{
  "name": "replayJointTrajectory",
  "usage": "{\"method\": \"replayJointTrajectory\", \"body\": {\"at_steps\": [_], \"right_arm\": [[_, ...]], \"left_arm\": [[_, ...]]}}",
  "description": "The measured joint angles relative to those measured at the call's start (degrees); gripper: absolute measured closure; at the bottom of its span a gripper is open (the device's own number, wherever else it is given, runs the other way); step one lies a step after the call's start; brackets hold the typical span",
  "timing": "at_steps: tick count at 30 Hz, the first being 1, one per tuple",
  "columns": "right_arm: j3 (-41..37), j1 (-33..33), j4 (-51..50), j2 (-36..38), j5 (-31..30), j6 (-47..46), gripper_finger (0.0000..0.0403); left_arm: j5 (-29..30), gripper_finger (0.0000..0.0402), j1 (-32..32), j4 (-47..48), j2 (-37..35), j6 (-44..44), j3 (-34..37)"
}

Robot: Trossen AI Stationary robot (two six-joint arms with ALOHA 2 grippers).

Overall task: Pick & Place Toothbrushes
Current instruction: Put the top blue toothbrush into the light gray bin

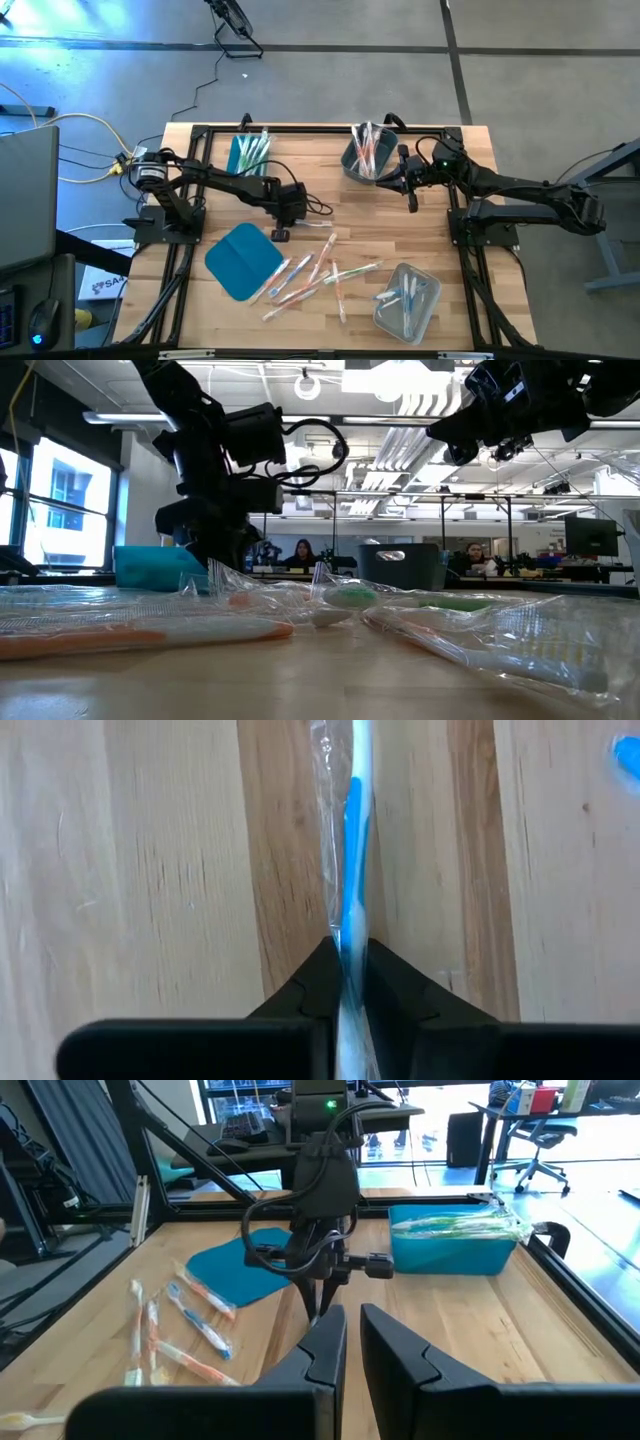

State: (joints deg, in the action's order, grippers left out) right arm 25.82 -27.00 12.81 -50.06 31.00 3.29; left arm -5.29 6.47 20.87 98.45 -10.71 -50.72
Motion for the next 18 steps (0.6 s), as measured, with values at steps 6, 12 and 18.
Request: {"method": "replayJointTrajectory", "body": {"at_steps": [6, 12, 18], "right_arm": [[0.0, 0.0, -0.65, 0.01, -0.06, 0.04, 0.0376], [0.0, 0.0, -1.2, 0.01, -1.02, 0.05, 0.0376], [0.0, 0.0, -2.24, 0.01, -1.07, 0.07, 0.0376]], "left_arm": [[-6.37, 0.0387, 3.31, -5.6, -0.17, 0.68, 5.67], [-8.8, 0.0381, 5.57, -7.5, -0.92, 0.37, 6.85], [-5.4, 0.038, 5.61, -4.97, -4.35, -0.83, 7.16]]}}
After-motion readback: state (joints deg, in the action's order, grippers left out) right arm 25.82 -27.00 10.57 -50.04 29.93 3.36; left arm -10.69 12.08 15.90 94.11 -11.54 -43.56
